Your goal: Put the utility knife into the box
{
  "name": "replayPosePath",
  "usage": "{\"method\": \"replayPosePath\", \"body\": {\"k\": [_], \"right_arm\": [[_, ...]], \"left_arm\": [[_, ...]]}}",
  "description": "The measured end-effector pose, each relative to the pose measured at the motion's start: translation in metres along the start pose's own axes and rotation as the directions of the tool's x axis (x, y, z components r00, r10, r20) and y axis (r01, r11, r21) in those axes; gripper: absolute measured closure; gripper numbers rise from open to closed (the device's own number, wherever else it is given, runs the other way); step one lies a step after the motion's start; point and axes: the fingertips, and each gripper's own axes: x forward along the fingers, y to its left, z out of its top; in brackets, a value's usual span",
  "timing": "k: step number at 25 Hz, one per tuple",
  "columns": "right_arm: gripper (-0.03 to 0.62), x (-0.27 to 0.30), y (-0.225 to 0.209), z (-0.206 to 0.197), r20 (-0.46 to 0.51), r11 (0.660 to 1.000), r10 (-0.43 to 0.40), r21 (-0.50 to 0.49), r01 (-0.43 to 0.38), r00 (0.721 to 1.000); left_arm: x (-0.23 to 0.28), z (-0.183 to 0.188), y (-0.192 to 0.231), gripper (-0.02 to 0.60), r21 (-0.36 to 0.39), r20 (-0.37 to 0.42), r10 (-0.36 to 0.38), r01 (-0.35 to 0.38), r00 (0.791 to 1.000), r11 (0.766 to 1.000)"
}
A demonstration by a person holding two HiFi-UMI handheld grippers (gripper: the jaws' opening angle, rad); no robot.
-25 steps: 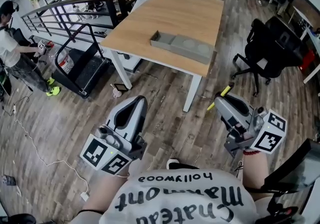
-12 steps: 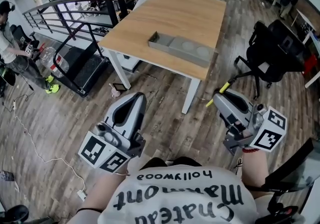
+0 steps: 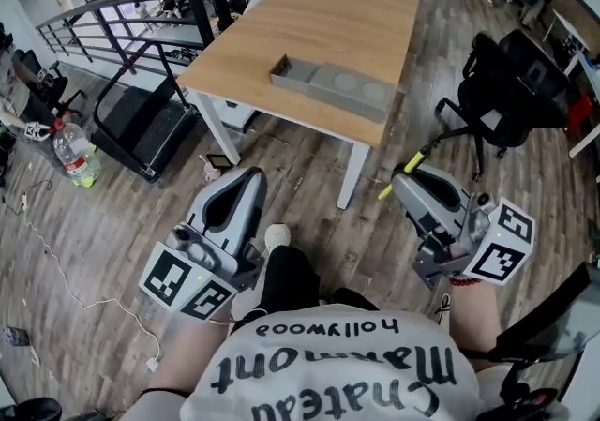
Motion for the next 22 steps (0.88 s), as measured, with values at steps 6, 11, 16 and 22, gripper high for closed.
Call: {"method": "replayPosePath", "body": {"k": [6,11,16,22], "right_arm": [[0.56,0.006,-0.024,0.003,0.019,0.999,-0.035,0.019,0.035,0.999],[0.56,0.034,-0.051,0.009,0.009,0.999,-0.047,0.025,0.047,0.999],[0.56,0.069,-0.084,0.015,0.0,0.998,-0.056,0.028,0.056,0.998],[0.56,0.107,-0.121,0.017,-0.009,0.997,-0.072,0.037,0.072,0.997]], "left_arm": [[0.025,-0.006,0.009,0.58,-0.005,-0.004,-0.055,0.055,0.998,0.998],[0.045,-0.012,0.041,0.58,-0.026,-0.023,-0.066,0.065,0.998,0.998],[0.065,-0.01,0.092,0.58,-0.044,-0.011,-0.044,0.043,0.999,0.998],[0.09,-0.015,0.143,0.58,-0.056,-0.028,-0.048,0.046,0.998,0.997]]}}
